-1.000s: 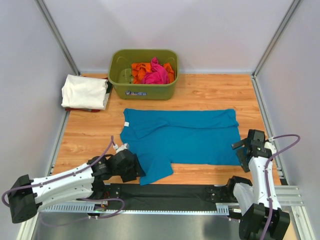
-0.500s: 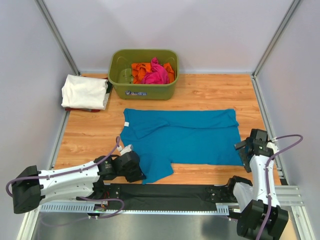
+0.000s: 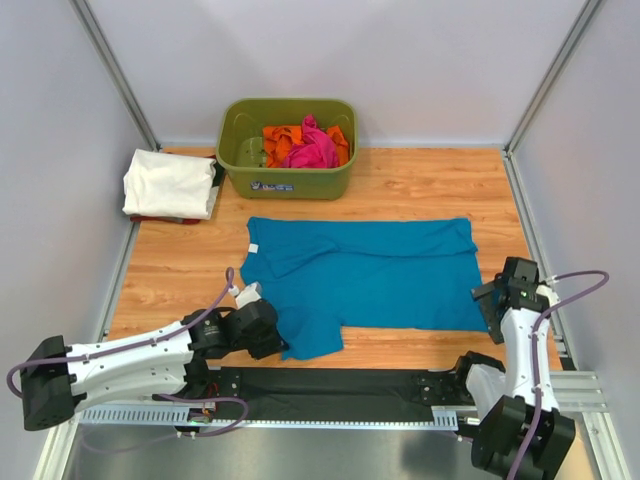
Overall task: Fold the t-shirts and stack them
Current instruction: Fold the tshirt
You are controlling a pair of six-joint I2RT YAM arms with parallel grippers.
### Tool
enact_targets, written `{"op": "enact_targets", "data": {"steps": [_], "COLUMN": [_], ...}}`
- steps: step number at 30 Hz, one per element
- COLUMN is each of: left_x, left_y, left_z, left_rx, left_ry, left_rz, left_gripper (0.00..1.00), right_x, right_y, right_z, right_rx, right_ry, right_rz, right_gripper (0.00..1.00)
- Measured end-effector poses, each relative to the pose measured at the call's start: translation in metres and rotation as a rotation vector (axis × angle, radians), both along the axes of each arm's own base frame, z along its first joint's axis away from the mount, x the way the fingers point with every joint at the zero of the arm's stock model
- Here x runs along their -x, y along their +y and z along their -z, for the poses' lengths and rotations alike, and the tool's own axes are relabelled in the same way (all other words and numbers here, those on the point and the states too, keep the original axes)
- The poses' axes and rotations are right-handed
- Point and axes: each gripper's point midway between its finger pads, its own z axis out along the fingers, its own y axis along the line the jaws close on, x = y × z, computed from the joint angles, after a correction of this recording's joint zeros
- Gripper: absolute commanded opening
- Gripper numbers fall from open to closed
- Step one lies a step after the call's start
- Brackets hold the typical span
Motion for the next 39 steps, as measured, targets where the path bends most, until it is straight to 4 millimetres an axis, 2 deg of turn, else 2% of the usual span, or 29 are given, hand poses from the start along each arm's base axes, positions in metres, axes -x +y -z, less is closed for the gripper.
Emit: {"op": "enact_targets", "data": {"steps": [3,8,17,23,28,29,30,32,33,37,38,39], "left_x": [-0.003,-0.008,-0.013,-0.013,-0.015,-0.015,-0.015,-0.016,-0.016,-0.016,-0.016,-0.016], "left_y": [0.002,0.004,0.001,0.005,0.007,0.008,0.009,0.01,0.011,0.014,0.015,0.016], "left_z": [0.0,0.002,0.0,0.001,-0.001,-0.001,-0.001,0.0,0.0,0.001,0.001,0.001], "left_rx": [-0.01,-0.028,-0.019,0.003,-0.001,-0.003,-0.007,-0.013,-0.016,-0.027,-0.033,-0.04], "left_ry": [-0.018,-0.041,-0.074,-0.091,-0.109,-0.112,-0.115,-0.118,-0.119,-0.123,-0.125,-0.128], "left_rz": [-0.008,-0.013,-0.01,-0.014,-0.014,-0.014,-0.015,-0.017,-0.018,-0.018,-0.017,-0.016], "left_gripper": [0.0,0.0,0.0,0.0,0.0,0.0,0.0,0.0,0.0,0.0,0.0,0.0], "right_x": [0.007,0.002,0.014,0.013,0.013,0.013,0.012,0.012,0.013,0.013,0.013,0.012], "right_y": [-0.001,-0.009,-0.011,-0.008,-0.004,-0.004,-0.004,-0.006,-0.007,-0.009,-0.01,-0.01], "right_z": [-0.002,-0.011,-0.001,0.025,0.035,0.035,0.036,0.036,0.036,0.038,0.039,0.039], "right_rx": [-0.011,-0.026,-0.031,-0.072,-0.096,-0.096,-0.092,-0.083,-0.077,-0.062,-0.06,-0.059], "right_ry": [0.071,0.206,0.316,0.39,0.39,0.387,0.383,0.383,0.384,0.379,0.375,0.372], "right_rz": [0.023,0.035,0.038,0.03,0.033,0.034,0.037,0.045,0.048,0.056,0.057,0.057], "right_gripper": [0.98,0.98,0.92,0.87,0.71,0.67,0.58,0.53,0.44,0.25,0.17,0.16]}}
